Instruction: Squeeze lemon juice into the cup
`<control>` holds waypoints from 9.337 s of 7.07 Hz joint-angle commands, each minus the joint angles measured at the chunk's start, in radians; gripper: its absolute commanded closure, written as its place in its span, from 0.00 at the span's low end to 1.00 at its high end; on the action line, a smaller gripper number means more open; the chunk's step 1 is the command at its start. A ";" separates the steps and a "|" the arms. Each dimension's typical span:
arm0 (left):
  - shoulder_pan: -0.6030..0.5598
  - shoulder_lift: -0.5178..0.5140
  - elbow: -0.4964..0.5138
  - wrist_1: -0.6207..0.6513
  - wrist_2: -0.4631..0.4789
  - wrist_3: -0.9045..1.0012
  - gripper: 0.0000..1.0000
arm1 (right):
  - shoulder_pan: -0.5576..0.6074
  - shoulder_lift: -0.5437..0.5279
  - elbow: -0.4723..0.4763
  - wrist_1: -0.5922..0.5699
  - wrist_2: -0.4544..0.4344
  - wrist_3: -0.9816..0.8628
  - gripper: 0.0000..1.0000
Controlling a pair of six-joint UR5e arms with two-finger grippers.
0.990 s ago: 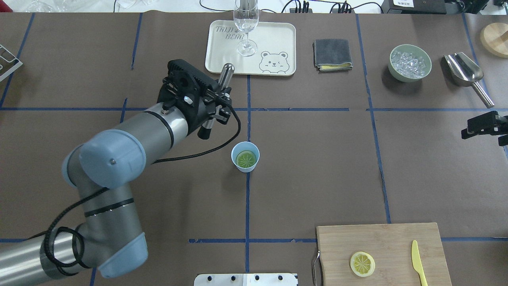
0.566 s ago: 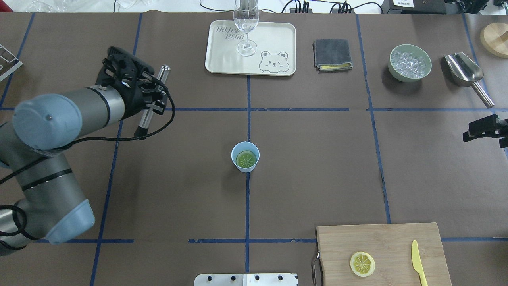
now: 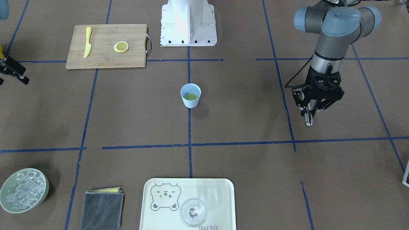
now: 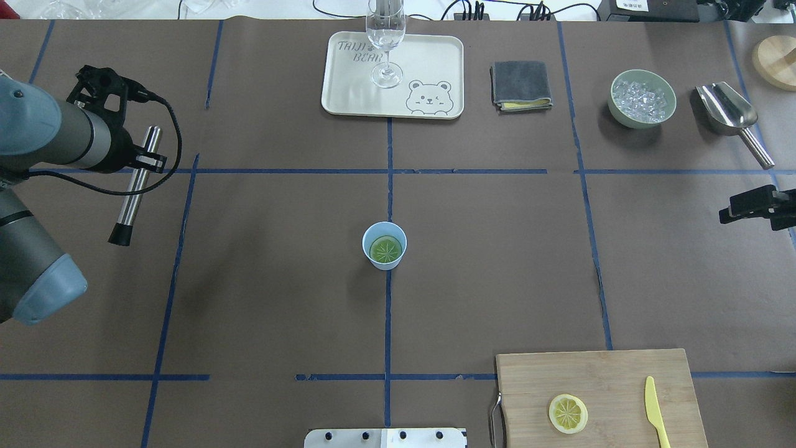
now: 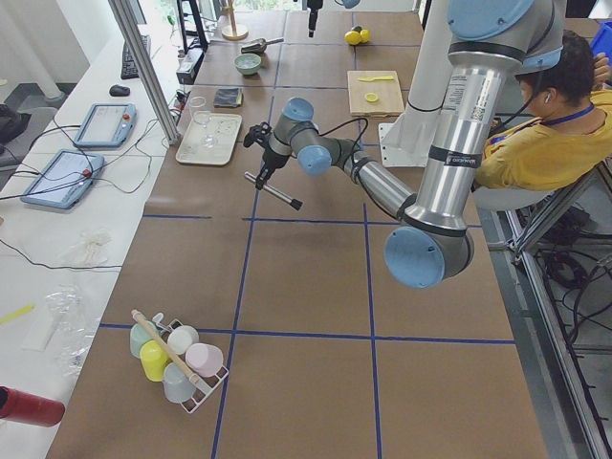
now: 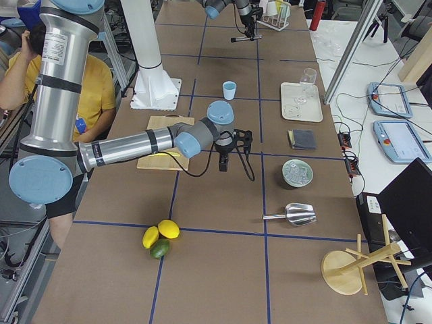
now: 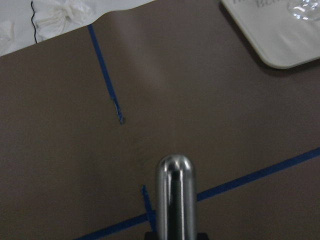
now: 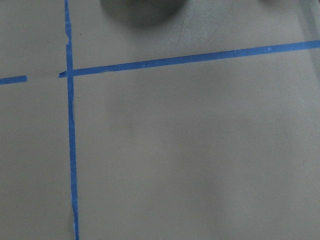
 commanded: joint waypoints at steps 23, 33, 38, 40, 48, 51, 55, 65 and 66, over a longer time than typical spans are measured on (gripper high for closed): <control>-0.074 0.049 0.293 0.043 -0.223 0.000 0.60 | 0.001 -0.014 0.012 0.024 0.039 0.005 0.00; -0.610 0.106 0.160 0.121 -0.510 0.585 0.00 | 0.226 -0.020 -0.199 0.003 0.100 -0.338 0.00; -0.689 0.110 0.176 0.266 -0.554 0.751 0.00 | 0.359 0.039 -0.260 -0.272 0.203 -0.694 0.00; -0.681 0.176 0.187 0.264 -0.562 0.756 0.00 | 0.421 0.098 -0.150 -0.567 0.183 -0.777 0.00; -0.684 0.196 0.174 0.231 -0.650 0.758 0.00 | 0.416 0.096 -0.212 -0.522 0.057 -0.848 0.00; -0.687 0.211 0.210 0.243 -0.648 0.756 0.00 | 0.413 0.101 -0.192 -0.519 0.059 -0.741 0.00; -0.687 0.217 0.233 0.236 -0.639 0.758 0.00 | 0.406 0.101 -0.194 -0.519 0.099 -0.730 0.00; -0.709 0.239 0.230 0.234 -0.559 0.793 0.00 | 0.384 0.102 -0.171 -0.519 0.105 -0.724 0.00; -0.710 0.241 0.227 0.236 -0.565 0.791 0.00 | 0.383 0.101 -0.169 -0.519 0.105 -0.724 0.00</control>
